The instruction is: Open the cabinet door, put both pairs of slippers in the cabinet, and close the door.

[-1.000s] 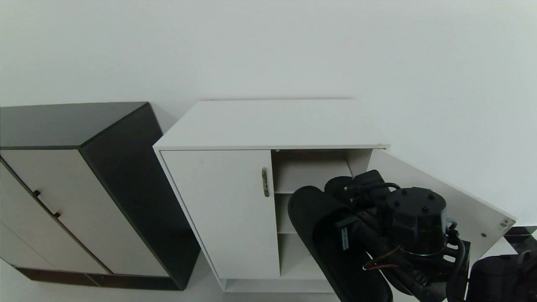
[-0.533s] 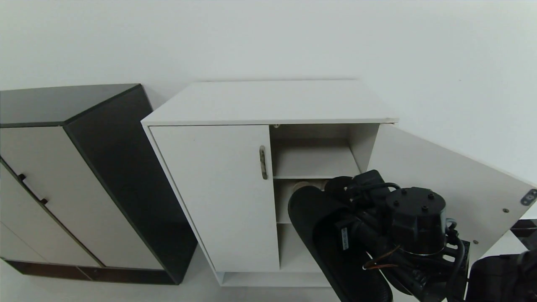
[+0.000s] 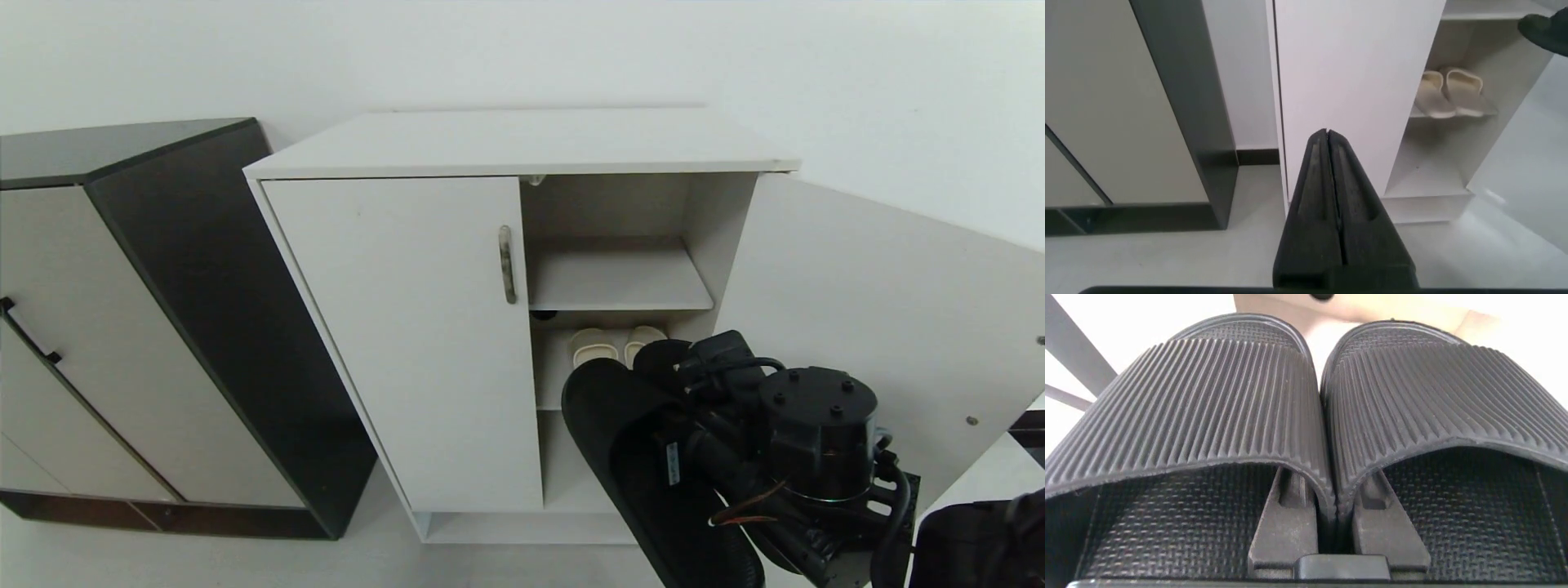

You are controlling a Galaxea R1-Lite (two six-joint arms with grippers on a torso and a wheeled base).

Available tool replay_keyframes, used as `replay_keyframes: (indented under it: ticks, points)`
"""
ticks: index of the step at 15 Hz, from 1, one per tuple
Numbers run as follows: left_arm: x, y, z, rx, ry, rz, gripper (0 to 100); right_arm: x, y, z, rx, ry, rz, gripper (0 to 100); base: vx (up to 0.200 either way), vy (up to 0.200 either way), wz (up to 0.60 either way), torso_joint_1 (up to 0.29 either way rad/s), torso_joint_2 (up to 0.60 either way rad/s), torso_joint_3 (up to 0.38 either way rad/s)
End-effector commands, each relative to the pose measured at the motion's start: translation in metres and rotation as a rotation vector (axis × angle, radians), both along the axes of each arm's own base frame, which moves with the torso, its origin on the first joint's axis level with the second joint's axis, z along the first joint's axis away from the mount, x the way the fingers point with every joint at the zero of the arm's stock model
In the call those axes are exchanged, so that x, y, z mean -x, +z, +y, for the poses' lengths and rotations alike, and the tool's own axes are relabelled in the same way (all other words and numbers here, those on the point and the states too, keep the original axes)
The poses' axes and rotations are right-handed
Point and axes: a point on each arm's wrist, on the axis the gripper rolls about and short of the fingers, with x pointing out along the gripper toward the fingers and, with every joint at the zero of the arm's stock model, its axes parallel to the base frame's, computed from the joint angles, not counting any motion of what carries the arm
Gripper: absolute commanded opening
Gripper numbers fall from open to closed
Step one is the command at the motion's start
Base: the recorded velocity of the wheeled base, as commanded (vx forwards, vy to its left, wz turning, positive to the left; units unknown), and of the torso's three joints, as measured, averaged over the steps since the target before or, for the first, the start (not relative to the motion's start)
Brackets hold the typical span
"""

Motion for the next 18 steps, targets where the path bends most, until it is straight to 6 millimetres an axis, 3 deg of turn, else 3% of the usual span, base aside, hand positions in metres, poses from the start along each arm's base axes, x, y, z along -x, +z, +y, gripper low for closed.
replay_keyframes:
  ticks: [1, 8, 16, 18]
  points:
    - [0.000, 0.000, 0.000, 0.002, 0.000, 0.001, 0, 0.000, -0.002, 0.001, 0.004, 0.003, 0.004, 0, 0.000, 0.000, 0.00, -0.100, 0.46, 0.364]
    - [0.000, 0.000, 0.000, 0.002, 0.000, 0.001, 0, 0.000, -0.009, 0.003, 0.011, 0.010, 0.012, 0, 0.000, 0.000, 0.00, -0.041, 0.38, 0.339]
    - [0.000, 0.000, 0.000, 0.002, 0.000, 0.001, 0, -0.001, -0.015, 0.005, 0.028, 0.008, 0.025, 0, 0.000, 0.000, 0.00, 0.001, 0.02, 0.016]
    - [0.000, 0.000, 0.000, 0.000, 0.000, 0.001, 0, -0.001, -0.015, 0.005, 0.028, 0.011, 0.025, 0, 0.000, 0.000, -0.60, 0.005, 0.00, 0.000]
